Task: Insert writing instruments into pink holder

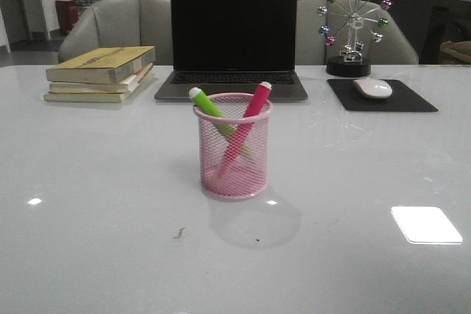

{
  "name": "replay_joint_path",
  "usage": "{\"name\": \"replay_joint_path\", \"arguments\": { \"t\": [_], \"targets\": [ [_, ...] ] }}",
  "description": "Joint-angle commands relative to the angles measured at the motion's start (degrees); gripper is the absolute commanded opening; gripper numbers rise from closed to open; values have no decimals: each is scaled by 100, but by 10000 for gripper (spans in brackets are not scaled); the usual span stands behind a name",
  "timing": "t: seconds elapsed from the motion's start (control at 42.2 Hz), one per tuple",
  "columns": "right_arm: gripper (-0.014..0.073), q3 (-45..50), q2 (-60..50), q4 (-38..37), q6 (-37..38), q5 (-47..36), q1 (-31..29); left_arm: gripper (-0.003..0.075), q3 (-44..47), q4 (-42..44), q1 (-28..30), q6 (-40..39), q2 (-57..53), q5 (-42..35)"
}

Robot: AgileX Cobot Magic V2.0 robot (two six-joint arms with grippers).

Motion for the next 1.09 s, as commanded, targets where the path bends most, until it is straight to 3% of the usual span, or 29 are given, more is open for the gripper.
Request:
{"name": "replay_joint_path", "arguments": {
  "t": [0.0, 0.095, 0.285, 0.474, 0.711, 1.067],
  "targets": [
    [66, -68, -190, -54, -53, -366, -112, 91, 23, -58, 13, -59, -111, -519],
    [66, 196, -528, -54, -108, -709, -600, 91, 23, -58, 13, -59, -111, -519],
    [66, 1370, -1805, -54, -108, -2507, -1875, 91, 23, -58, 13, -59, -111, -519],
    [66, 2899, -3002, 103, -103, -3995, -2576, 91, 23, -58, 13, -59, -111, -519],
    [66, 4277, -3830, 399, -103, -5018, -2740, 91, 23, -58, 13, -59, -111, -519],
    [66, 4254, -3835, 399, -103, -5196, -2740, 91, 23, -58, 13, -59, -111, -519]
  ]
}}
